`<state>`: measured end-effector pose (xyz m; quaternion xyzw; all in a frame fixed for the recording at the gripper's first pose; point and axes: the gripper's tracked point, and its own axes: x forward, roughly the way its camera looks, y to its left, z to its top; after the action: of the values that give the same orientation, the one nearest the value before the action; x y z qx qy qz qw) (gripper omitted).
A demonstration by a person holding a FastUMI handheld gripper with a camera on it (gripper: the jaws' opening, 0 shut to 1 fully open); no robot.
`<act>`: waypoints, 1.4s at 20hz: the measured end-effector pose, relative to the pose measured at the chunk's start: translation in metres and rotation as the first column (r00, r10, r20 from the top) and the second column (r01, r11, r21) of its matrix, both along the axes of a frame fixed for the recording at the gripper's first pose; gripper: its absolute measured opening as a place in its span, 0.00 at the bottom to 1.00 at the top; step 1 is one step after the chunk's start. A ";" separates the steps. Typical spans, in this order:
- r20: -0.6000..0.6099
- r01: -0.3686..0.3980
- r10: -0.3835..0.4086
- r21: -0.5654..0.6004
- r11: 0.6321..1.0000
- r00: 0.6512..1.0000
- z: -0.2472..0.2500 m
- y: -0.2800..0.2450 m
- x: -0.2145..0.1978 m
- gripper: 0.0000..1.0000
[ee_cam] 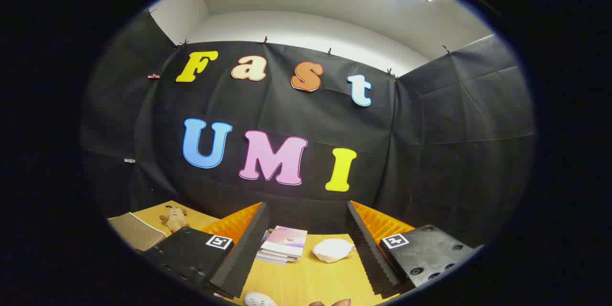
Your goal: Open the storage box then place both shoes into the box .Put the left shoe in first, then the right shoe, with the right side of both shoes facing outward in a uniform manner.
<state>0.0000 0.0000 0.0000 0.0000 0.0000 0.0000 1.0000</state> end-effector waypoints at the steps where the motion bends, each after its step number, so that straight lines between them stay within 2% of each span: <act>1: 0.002 -0.007 0.007 -0.003 1.000 1.000 0.002 0.004 0.001 0.97; 14: 0.024 -0.100 0.100 -0.008 0.995 0.995 0.008 0.057 0.009 0.97; 16: 0.010 -0.153 0.153 0.005 0.988 0.988 0.008 0.071 0.010 0.97; 19: -0.016 -0.299 0.300 0.051 0.953 0.954 0.004 0.105 0.008 0.97; 21: -0.051 -0.413 0.421 0.122 0.903 0.906 -0.007 0.134 0.006 0.97; 22: -0.069 -0.472 0.490 0.181 0.863 0.869 -0.013 0.149 0.004 0.97; 23: -0.081 -0.536 0.570 0.255 0.805 0.818 -0.020 0.169 0.000 0.97; 25: -0.095 -0.636 0.717 0.393 0.664 0.690 -0.041 0.209 -0.010 0.98; 28: -0.135 -0.653 0.852 0.584 0.481 0.507 -0.085 0.247 -0.030 0.98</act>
<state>-0.0298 0.2468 -0.0849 0.2373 0.2089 0.4506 0.8349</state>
